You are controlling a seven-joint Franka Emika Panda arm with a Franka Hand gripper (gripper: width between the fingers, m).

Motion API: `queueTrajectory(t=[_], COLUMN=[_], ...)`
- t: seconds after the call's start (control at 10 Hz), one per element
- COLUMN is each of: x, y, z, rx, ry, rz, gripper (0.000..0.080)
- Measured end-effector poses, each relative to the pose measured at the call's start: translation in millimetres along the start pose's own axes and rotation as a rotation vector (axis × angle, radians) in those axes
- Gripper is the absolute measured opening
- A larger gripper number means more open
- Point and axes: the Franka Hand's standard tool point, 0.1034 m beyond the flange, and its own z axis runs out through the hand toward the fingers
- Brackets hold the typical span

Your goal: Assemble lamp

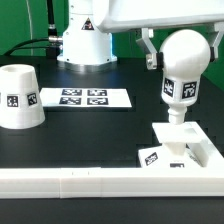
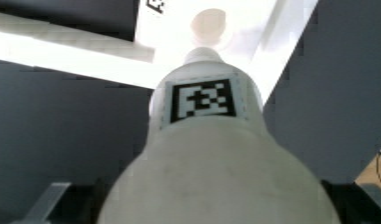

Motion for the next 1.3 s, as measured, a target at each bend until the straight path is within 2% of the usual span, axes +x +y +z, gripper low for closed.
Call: queueTrajectory(t=[0.4, 1.0, 1.3], x=[-15.4, -25.5, -24.6], y=[-6.0, -6.7, -7.6], z=[15.9, 29.6, 30.6], rx=[0.0, 0.004, 0.002], ry=[-0.007, -0.032, -0.019], rz=[-0.005, -0.004, -0.006], gripper=[0.0577, 0.0577, 0.0577])
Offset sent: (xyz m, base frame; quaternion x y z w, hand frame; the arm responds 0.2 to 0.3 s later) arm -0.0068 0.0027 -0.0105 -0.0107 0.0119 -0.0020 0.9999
